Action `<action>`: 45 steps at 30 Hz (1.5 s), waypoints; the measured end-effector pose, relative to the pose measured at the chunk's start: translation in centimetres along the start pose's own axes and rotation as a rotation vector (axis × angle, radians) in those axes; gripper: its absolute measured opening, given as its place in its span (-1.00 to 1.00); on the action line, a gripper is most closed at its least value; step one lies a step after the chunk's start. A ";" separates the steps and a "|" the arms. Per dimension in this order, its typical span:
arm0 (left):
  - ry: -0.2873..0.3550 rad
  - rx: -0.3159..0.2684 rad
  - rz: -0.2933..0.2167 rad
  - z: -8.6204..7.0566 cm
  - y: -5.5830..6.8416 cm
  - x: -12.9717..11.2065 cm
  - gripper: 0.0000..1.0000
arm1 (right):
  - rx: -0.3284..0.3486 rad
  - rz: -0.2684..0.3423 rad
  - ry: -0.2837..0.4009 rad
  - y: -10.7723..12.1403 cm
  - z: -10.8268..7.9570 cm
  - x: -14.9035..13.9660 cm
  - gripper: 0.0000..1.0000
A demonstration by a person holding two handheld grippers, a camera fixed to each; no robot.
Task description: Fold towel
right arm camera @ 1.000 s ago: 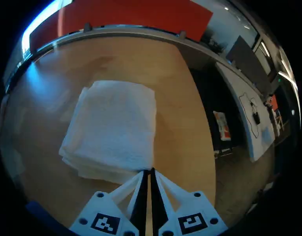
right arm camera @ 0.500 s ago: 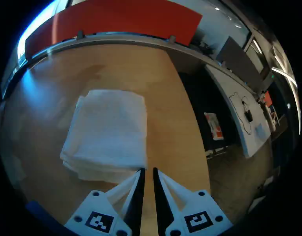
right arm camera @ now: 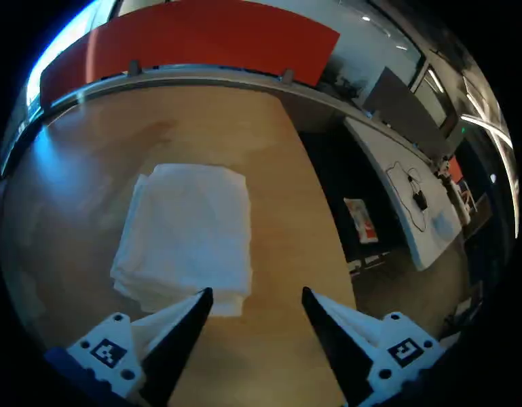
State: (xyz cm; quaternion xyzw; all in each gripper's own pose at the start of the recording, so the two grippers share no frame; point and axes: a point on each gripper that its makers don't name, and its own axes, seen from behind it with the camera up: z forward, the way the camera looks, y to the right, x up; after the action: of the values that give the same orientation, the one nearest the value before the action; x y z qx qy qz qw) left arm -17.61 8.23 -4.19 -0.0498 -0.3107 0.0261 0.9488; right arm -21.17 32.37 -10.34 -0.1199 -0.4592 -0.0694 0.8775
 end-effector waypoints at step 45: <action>0.224 0.016 -0.044 0.4 -1.2 6.2 0.88 | 0.066 0.183 0.574 -6.9 -9.5 13.5 1.00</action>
State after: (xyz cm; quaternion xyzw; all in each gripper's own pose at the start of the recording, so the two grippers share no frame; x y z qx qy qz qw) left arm -12.77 7.57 -0.10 -0.0381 -0.2036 0.0019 0.9783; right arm -7.57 23.00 -3.44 -0.1076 -0.1816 -0.0059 0.9774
